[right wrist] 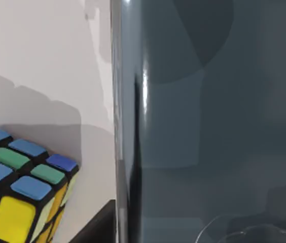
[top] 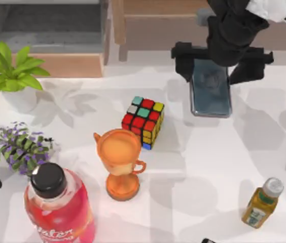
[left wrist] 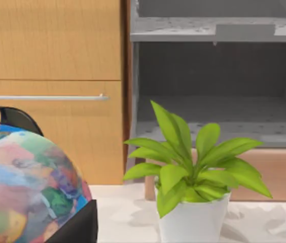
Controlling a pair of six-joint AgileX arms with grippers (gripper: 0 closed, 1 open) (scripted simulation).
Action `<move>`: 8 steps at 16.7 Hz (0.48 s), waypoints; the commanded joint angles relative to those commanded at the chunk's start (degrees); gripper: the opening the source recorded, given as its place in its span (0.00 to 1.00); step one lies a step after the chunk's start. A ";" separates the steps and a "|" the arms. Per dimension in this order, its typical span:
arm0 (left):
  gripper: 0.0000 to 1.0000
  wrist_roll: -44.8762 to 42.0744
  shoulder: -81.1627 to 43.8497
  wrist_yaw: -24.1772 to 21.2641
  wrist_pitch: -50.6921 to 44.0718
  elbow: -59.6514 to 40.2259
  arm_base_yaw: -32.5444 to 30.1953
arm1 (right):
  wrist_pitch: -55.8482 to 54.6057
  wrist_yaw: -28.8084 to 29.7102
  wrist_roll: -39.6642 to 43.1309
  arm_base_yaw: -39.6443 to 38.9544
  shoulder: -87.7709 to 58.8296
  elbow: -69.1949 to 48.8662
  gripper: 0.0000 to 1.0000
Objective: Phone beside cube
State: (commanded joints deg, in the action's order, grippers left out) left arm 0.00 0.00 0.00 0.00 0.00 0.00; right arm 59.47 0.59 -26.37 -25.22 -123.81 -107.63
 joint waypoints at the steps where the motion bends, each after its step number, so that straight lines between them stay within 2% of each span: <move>1: 1.00 0.00 0.00 0.00 0.00 0.00 0.00 | -0.20 -0.01 -0.01 0.01 -0.63 0.57 0.00; 8: 1.00 0.00 0.00 0.00 0.00 0.00 0.00 | -1.09 -0.01 -0.13 0.05 -7.05 6.10 0.00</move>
State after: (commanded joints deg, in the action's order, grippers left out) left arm 0.00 0.00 0.00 0.00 0.00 0.00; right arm 58.38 0.57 -26.50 -25.17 -130.85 -101.53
